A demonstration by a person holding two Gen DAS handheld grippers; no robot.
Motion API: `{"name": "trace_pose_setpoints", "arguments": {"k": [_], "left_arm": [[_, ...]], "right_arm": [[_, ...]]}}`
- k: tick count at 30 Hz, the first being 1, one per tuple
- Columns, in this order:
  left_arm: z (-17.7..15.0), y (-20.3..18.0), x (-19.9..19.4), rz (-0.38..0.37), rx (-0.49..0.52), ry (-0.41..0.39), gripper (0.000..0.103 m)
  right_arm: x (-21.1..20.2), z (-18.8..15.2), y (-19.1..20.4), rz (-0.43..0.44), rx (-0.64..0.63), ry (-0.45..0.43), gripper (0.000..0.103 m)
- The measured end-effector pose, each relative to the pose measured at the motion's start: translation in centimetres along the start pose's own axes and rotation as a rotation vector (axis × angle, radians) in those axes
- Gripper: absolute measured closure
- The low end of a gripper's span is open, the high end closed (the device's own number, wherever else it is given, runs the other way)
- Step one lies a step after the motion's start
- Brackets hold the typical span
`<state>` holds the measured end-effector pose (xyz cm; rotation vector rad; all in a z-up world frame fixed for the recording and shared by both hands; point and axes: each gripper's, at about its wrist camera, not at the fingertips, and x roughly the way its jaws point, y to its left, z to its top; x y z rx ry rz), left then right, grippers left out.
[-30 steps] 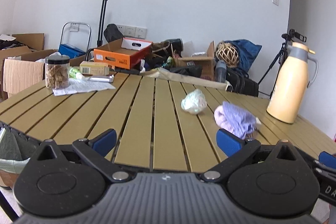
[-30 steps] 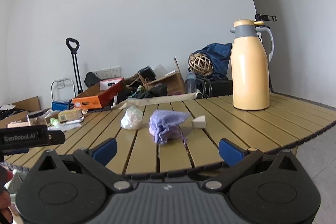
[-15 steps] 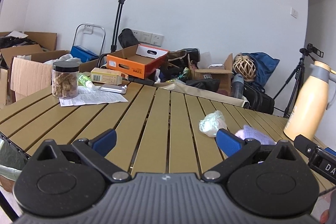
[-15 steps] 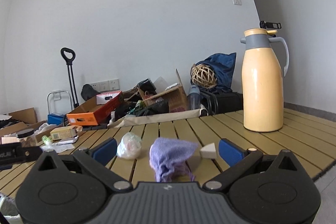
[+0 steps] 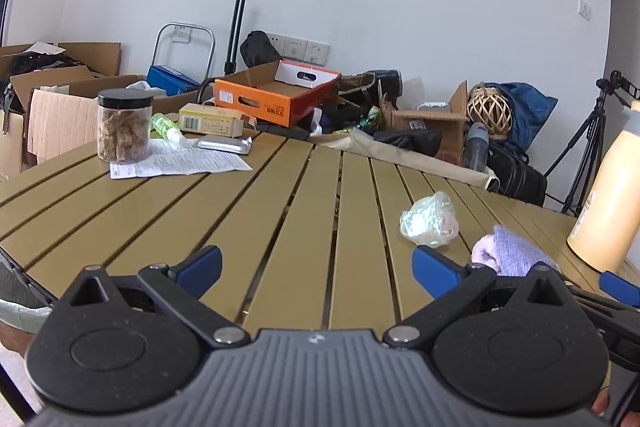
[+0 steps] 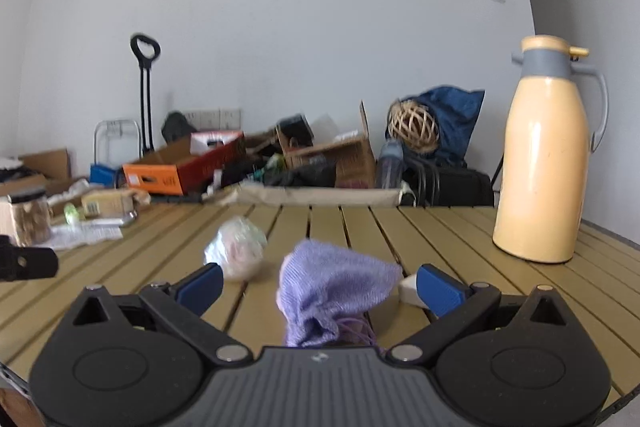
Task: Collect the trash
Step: 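Close the right gripper on the lilac knit cloth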
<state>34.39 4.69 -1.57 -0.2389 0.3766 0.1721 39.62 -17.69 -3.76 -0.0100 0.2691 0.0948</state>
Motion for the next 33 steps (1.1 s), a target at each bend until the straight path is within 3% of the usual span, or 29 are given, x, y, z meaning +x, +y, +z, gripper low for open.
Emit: {"name": "trace_pose_setpoints", "arguments": {"k": [11, 13, 21, 33], "left_arm": [[-1.1, -2.1, 2.1, -0.021, 0.017, 0.032, 0.0], [-1.3, -2.4, 2.2, -0.028, 0.022, 0.037, 0.0], [-1.5, -2.9, 2.7, -0.037, 0.02, 0.048, 0.0], [-0.9, -4.4, 2.6, -0.093, 0.015, 0.06, 0.0]], "right_arm": [[4.3, -1.1, -0.3, 0.011, -0.021, 0.15, 0.043], [4.2, -1.2, -0.5, 0.04, 0.001, 0.149, 0.056], [2.3, -0.5, -2.1, 0.067, 0.07, 0.093, 0.076], [-2.3, 0.4, -3.4, 0.031, 0.075, 0.001, 0.079]]}}
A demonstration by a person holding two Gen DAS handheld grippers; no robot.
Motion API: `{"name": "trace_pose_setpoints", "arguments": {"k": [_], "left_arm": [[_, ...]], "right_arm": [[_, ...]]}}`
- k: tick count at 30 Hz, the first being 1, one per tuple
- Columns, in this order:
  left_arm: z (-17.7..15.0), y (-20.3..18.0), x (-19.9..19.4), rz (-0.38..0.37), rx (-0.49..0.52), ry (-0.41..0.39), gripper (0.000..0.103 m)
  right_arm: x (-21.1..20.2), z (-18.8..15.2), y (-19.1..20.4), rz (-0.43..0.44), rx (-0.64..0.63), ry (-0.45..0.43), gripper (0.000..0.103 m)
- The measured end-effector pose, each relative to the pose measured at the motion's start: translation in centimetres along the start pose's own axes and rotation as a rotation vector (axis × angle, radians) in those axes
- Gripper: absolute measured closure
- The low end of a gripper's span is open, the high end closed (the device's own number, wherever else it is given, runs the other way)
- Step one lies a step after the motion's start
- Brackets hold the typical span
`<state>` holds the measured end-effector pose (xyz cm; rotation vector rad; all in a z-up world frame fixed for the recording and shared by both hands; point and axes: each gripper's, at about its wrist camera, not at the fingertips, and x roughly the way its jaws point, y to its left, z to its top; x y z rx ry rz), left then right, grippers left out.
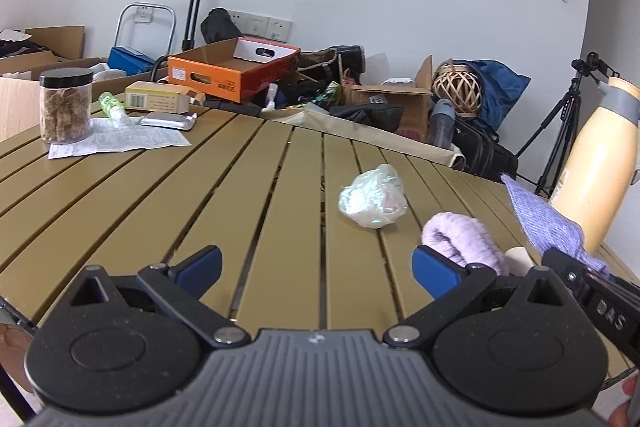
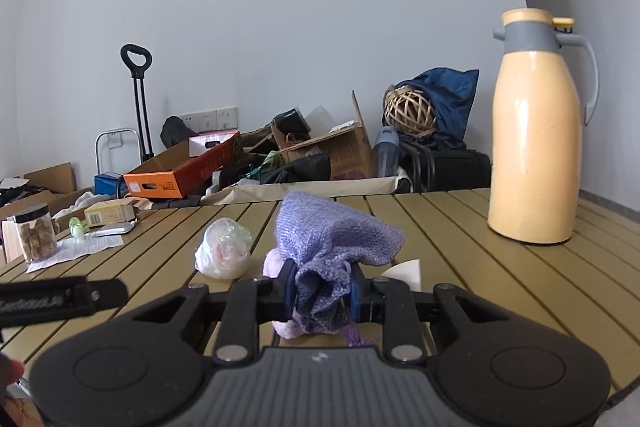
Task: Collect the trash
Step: 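Close the right gripper on the lilac knit cloth, then close the left gripper on the clear plastic bag while the right gripper holds the cloth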
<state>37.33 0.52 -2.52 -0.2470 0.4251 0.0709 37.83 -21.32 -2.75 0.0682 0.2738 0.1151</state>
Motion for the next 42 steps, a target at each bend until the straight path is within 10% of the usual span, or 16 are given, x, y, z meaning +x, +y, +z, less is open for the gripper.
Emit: {"name": "trace_pose_setpoints", "arguments": {"k": [15, 42], "left_arm": [[0.7, 0.5, -0.4, -0.019, -0.004, 0.001, 0.0], [5.9, -6.3, 6.7, 0.037, 0.182, 0.059, 0.0]], "right_arm": [[-7.3, -1.0, -3.2, -0.125, 0.071, -0.087, 0.08], [-4.5, -3.5, -10.9, -0.128, 0.245, -0.054, 0.08]]}}
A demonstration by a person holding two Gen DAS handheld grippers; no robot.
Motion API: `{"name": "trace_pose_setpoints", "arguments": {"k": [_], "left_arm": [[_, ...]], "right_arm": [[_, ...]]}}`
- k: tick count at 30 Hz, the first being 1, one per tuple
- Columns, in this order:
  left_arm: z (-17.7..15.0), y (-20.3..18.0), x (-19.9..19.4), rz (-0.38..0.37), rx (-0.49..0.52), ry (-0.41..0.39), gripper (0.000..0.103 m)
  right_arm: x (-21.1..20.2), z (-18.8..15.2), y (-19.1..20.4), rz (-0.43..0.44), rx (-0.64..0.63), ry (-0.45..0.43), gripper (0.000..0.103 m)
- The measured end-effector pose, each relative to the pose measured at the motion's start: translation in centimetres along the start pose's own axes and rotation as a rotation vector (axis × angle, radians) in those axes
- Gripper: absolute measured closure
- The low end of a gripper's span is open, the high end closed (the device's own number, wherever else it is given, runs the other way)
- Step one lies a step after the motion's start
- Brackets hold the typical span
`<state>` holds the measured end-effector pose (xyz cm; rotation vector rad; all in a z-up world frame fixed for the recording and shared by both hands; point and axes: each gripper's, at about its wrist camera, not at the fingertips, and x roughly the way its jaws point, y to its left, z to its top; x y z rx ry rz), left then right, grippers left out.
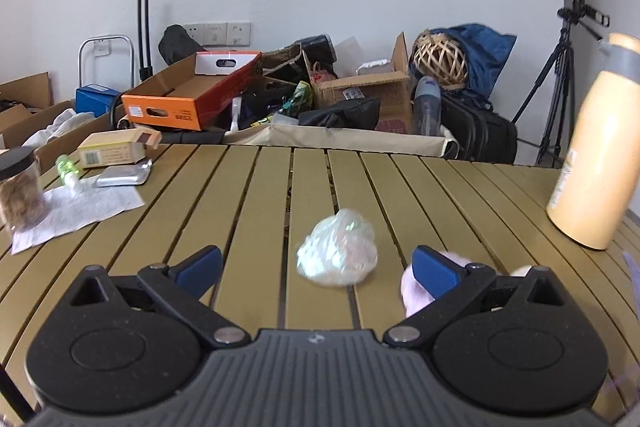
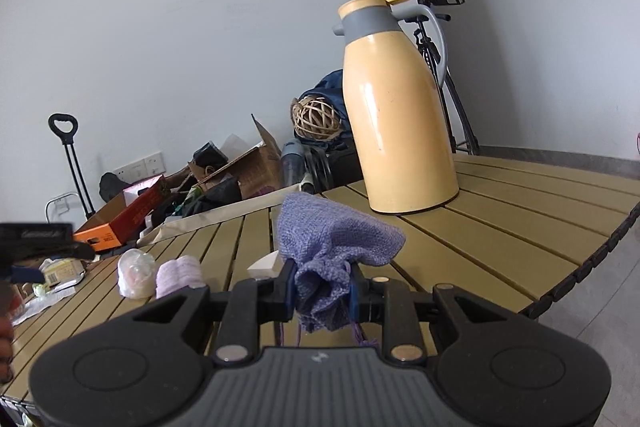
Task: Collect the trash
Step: 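Close the left gripper on the clear plastic bag while the right gripper holds the cloth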
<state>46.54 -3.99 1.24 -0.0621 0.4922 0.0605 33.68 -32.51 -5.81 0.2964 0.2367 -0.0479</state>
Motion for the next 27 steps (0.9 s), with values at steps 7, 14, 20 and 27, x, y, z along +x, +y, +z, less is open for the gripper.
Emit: {"name": "trace_pose_setpoints", "arguments": {"k": [7, 14, 20, 27], "left_arm": [[1.2, -0.7, 5.7, 0.061, -0.025, 0.082, 0.0], [1.0, -1.1, 9.2, 0.076, -0.028, 0.156, 0.0], [0.7, -1.7, 10.9, 0.108, -0.013, 0.187, 0.02], [0.5, -1.4, 10.8, 0.053, -0.029, 0.18, 0.059]], "right_arm": [[0.9, 0.0, -0.6, 0.002, 0.005, 0.012, 0.08], [1.6, -0.1, -1.0, -0.005, 0.016, 0.019, 0.08], [1.9, -0.3, -1.1, -0.008, 0.022, 0.025, 0.08], [2.1, -0.2, -1.1, -0.009, 0.023, 0.023, 0.08]]}}
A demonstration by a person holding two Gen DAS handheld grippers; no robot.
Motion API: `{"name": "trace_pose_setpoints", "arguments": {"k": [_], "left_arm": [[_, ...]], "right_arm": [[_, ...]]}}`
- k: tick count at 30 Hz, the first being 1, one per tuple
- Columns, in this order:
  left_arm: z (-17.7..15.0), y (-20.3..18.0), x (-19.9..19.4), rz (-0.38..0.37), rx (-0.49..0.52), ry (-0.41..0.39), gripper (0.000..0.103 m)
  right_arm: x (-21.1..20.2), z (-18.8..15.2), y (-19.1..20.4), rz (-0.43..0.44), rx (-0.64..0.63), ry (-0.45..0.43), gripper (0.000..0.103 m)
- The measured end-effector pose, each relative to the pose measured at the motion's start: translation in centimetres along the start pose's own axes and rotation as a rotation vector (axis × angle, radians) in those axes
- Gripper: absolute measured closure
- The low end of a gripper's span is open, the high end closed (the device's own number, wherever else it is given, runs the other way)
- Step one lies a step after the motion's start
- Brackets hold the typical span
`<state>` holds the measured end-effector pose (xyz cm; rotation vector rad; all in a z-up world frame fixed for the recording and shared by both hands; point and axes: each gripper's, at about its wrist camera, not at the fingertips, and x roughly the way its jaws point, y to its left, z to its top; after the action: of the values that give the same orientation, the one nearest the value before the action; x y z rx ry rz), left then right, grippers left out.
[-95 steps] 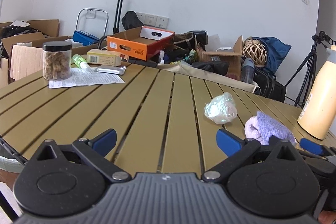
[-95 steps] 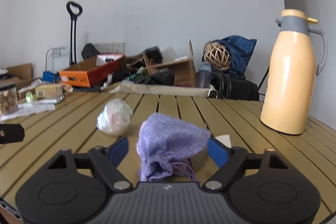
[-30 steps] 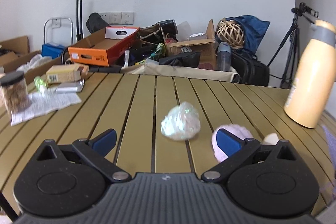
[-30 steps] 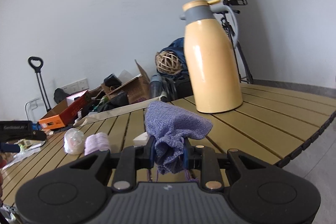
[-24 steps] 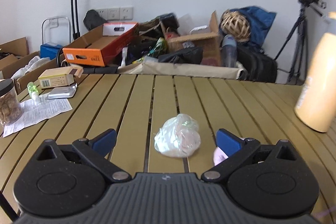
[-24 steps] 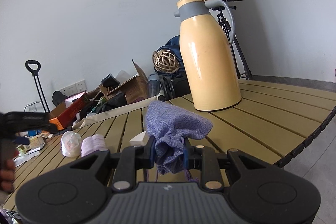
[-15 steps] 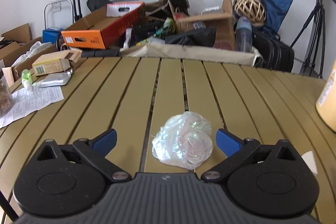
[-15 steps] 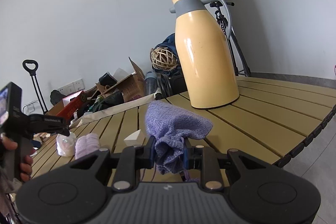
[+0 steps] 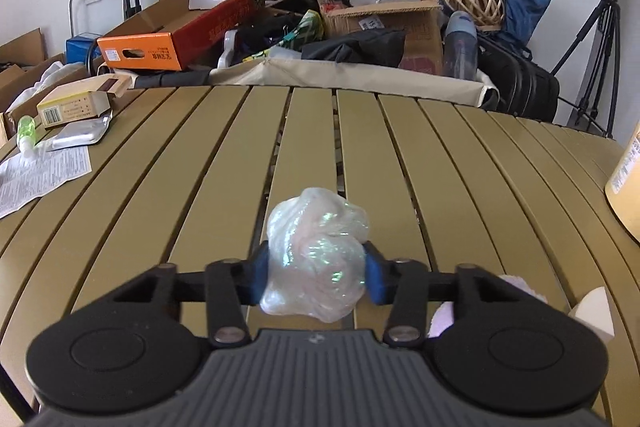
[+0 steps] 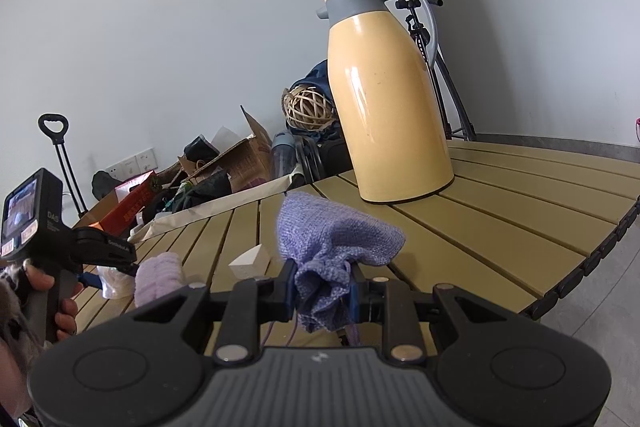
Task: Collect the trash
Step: 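Close the left gripper on the clear plastic bag while the right gripper holds the cloth, then carry the plastic bag and knit cloth from the table down over the black bin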
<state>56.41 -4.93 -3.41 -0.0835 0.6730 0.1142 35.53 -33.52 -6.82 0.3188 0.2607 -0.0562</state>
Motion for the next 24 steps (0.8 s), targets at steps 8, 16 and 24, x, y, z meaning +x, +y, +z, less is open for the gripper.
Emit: {"name": "trace_pose_setpoints", "arguments": {"k": [8, 16, 24], "left_arm": [[-0.3, 0.7, -2.3, -0.025, -0.01, -0.044, 0.061], [-0.9, 1.1, -6.1, -0.059, -0.002, -0.103, 0.061], [-2.0, 1.5, -9.8, -0.078, 0.001, -0.121, 0.061]], "right_arm": [[-0.2, -0.1, 0.3, 0.013, -0.009, -0.004, 0.08], [-1.1, 0.4, 1.3, 0.033, -0.024, -0.015, 0.08], [-3.2, 1.2, 2.0, 0.06, -0.033, -0.029, 0.08]]}}
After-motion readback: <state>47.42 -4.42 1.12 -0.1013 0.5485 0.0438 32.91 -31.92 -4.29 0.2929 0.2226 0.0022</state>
